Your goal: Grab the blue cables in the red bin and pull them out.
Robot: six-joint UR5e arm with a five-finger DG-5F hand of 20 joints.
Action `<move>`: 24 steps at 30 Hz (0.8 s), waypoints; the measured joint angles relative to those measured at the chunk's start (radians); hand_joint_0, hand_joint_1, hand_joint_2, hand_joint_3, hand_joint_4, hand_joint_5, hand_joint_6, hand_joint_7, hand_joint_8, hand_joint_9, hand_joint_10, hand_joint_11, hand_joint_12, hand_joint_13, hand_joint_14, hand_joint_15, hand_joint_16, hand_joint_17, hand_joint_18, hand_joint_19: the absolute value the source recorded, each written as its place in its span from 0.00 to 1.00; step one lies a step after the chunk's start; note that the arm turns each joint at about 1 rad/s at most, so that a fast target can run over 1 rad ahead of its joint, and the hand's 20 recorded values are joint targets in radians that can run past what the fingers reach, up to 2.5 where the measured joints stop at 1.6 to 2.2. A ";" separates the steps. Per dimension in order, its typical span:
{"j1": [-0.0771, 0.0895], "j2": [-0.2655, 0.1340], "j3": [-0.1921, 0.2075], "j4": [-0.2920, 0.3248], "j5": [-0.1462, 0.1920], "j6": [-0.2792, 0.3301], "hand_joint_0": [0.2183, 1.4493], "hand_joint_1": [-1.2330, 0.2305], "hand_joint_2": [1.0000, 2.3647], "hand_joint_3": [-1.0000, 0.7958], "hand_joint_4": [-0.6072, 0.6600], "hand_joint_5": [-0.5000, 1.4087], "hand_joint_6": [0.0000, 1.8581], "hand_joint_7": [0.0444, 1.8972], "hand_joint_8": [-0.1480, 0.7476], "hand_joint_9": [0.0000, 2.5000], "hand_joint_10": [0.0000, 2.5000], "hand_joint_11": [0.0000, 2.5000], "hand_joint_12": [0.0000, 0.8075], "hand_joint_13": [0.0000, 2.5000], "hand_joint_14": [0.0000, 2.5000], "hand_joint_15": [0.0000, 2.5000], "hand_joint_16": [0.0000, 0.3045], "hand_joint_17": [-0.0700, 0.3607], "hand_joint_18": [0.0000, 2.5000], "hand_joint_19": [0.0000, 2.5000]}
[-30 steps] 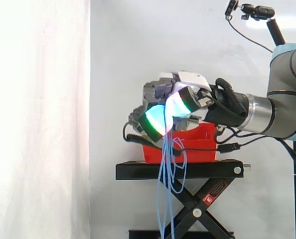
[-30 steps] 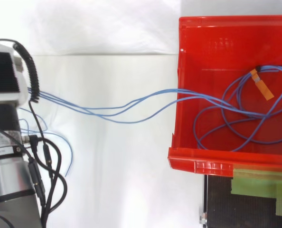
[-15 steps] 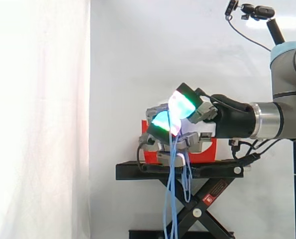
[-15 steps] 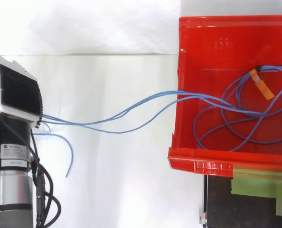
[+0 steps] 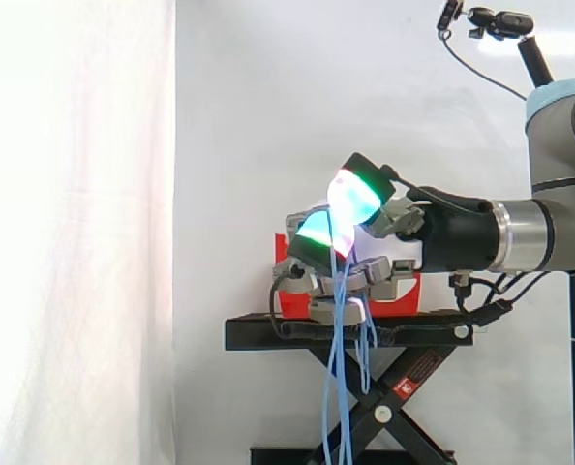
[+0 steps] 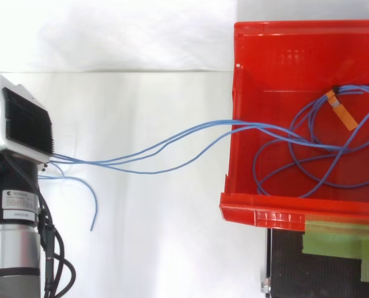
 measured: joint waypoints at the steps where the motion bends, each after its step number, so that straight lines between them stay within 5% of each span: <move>1: 0.001 0.000 0.000 0.000 0.000 -0.002 0.46 0.33 0.00 0.00 0.60 0.55 0.49 0.20 0.48 0.36 0.00 0.53 0.39 0.38 0.75 0.41 0.15 0.41 0.38 0.49; 8: 0.004 -0.001 0.000 0.000 -0.002 -0.013 0.42 0.38 0.00 0.00 0.61 0.60 0.22 0.31 0.49 0.35 0.00 0.52 0.42 0.38 0.76 0.40 0.17 0.43 0.38 0.49; 24: 0.008 -0.001 -0.013 0.003 -0.003 -0.014 0.40 0.42 0.00 0.00 0.61 0.68 0.15 0.35 0.50 0.37 0.00 0.51 0.42 0.39 0.75 0.40 0.18 0.44 0.39 0.48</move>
